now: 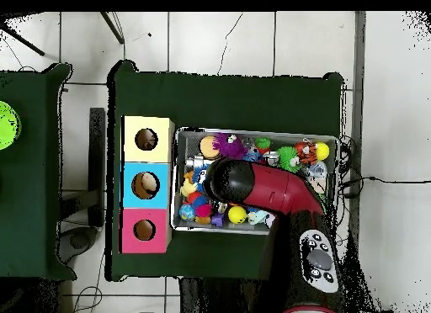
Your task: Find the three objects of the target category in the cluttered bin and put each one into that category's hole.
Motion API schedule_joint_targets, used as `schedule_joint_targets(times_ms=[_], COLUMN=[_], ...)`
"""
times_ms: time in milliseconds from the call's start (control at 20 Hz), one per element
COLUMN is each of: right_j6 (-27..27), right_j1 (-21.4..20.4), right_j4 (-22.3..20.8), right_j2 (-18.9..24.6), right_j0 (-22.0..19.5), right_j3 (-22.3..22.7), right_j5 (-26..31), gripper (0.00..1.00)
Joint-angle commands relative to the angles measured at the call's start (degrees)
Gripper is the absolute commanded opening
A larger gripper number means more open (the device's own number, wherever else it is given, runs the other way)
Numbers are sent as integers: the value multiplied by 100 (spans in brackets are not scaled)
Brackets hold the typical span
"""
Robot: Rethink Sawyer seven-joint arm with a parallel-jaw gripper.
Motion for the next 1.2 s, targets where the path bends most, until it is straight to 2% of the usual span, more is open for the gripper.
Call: schedule_joint_targets(times_ms=[50,250,550,850,1200], right_j6=[925,801,824,1106,1493], right_j1=[-202,-278,-73,936,1511], right_j4=[372,368,271,373,675], right_j2=[121,183,362,685,765], right_j0=[-392,-584,-801,-867,-654], right_j3=[1584,1926,2252,2031,1953], right_j5=[-698,-1079,-1833,-3076,-3978], gripper=[0,0,0,0,0])
